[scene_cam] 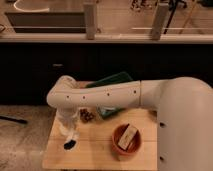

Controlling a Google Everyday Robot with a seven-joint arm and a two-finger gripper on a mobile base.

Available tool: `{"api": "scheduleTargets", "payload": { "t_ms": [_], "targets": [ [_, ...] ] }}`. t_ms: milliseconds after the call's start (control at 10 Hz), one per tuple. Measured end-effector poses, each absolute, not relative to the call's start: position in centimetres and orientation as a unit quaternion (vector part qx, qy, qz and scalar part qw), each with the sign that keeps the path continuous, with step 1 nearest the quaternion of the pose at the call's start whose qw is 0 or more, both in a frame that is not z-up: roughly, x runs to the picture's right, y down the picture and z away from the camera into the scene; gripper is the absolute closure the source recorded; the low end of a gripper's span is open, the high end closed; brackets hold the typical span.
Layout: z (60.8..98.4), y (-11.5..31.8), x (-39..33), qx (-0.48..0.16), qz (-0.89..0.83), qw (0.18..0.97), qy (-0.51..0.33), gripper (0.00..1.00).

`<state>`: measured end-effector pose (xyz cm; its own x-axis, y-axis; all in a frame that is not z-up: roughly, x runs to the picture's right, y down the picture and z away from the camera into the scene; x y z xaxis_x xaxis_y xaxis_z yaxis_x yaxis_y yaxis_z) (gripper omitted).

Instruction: Place brush in paper cup

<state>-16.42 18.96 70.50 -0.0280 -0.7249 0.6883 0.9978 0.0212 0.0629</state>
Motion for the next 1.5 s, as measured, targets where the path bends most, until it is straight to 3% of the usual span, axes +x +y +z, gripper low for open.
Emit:
{"api": "scheduleTargets", "payload": {
  "t_ms": [800, 1400, 1500],
  "targets": [
    [71.8, 19.0, -17.9, -0.237, -0.666, 0.646, -0.287, 0.97],
    [72.5, 18.8, -18.0, -0.244, -0.666, 0.641, -0.292, 0.43],
    [72.6, 18.6, -18.0, -0.244, -0.667, 0.641, -0.291, 0.28]
  ]
}}
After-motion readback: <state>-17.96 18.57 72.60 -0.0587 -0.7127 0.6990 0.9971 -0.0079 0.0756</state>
